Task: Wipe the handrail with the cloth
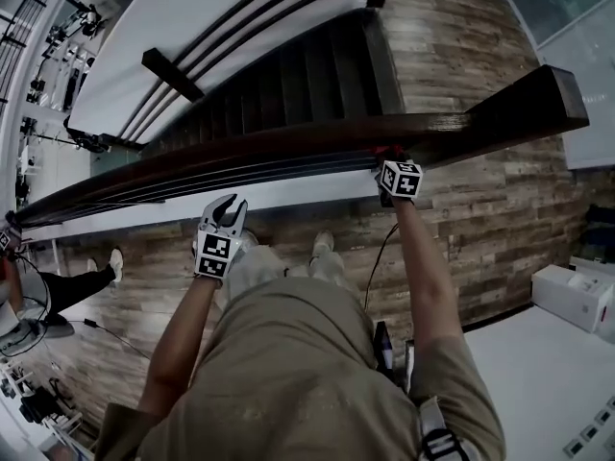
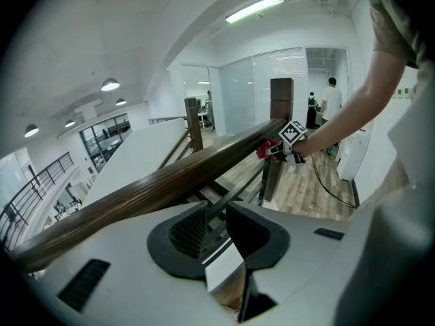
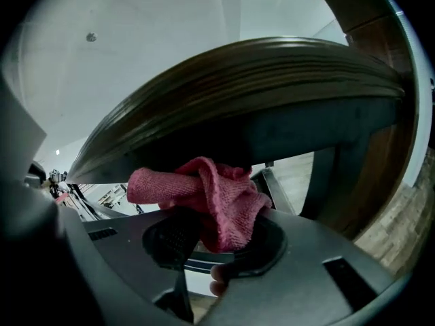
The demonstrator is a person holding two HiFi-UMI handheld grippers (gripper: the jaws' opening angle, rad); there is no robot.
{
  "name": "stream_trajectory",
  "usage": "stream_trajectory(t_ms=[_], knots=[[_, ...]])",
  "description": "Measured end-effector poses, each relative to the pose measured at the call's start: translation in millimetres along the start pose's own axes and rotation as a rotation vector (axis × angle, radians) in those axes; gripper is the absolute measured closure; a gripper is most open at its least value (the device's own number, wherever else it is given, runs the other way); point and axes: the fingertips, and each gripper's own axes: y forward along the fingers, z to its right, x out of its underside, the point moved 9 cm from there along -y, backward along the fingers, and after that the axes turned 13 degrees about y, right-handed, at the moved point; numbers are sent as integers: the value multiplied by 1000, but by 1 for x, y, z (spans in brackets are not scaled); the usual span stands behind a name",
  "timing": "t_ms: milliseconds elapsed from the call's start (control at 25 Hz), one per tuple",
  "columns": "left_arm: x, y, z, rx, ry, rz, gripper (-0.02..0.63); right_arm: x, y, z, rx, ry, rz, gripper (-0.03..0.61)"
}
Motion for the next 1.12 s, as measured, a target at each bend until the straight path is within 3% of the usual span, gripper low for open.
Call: stream_trajectory(t_ms=[200, 360, 1000, 1120], knots=[[18, -12, -19, -22, -33, -1, 537, 7, 15, -25, 3, 2, 52, 476], [33, -23, -36, -34, -50, 2, 538, 17, 26, -56, -27, -18, 47, 477], [107, -72, -115, -53, -79, -9, 538, 52, 58, -158, 8, 16, 75, 480], [122, -81, -129, -53, -81, -12, 537, 63, 64, -186, -32, -29, 59, 480]])
